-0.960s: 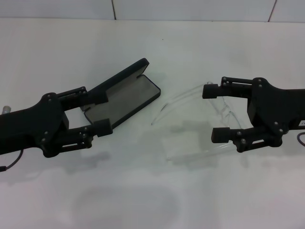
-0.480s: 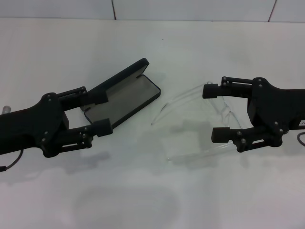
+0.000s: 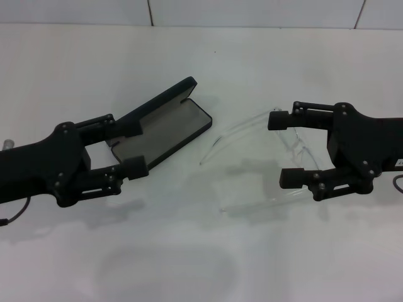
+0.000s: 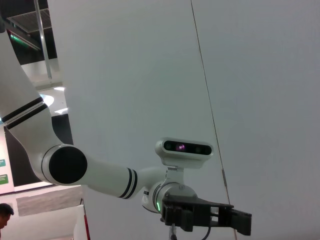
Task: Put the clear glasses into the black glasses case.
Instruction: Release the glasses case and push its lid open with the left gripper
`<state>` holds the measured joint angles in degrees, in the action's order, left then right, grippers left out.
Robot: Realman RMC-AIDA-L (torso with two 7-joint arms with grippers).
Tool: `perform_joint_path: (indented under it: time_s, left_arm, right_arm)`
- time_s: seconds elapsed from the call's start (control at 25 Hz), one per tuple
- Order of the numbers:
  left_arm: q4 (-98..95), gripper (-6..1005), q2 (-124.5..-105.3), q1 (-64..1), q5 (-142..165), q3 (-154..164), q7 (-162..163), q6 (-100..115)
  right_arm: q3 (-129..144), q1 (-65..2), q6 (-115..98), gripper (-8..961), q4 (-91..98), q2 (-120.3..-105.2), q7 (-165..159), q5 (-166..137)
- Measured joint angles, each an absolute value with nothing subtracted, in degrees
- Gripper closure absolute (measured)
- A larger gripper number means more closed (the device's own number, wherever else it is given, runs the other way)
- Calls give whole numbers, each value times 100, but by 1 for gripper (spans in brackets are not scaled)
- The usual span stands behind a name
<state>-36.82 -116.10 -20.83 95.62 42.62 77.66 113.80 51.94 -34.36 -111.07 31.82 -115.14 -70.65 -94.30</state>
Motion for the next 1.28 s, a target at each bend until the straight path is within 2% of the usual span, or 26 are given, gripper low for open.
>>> perform_joint_path:
  time_s: [0.24, 0.4, 0.56, 0.72, 0.88, 1.12, 1.28]
  left_arm:
    - [-4233, 255, -11666, -2142, 9560, 4254, 8640, 10873]
    - [-6018, 259, -12006, -2161, 10454, 4841, 10213, 9718]
    - [-7149, 307, -11943, -2278, 11131, 5927, 11845, 8671]
    - [-8016, 354, -11959, -2544, 11834, 6148, 12939, 8293]
    - [-8552, 350, -11953, -2613, 12033, 6243, 13341, 8252]
    - [-9413, 349, -11925, -3384, 13722, 6755, 14651, 8294]
    - [-9759, 350, -11936, -3640, 14843, 7480, 15248, 8369]
  right_arm:
    - [4859, -3371, -11002, 84, 3168, -11493, -7036, -9410]
    - [4269, -3217, -10982, 85, 3125, -11475, -7031, -9405]
    - [3693, -2899, -10989, 85, 3122, -11481, -7020, -9403]
    - [3170, -2554, -11023, 85, 3118, -11452, -7002, -9404]
    - [2936, -2313, -11025, 85, 3106, -11423, -6904, -9371]
    - [2838, -2259, -11001, 85, 2953, -11339, -6683, -9283]
    - [2835, -2300, -11026, 85, 2923, -11320, -6639, -9281]
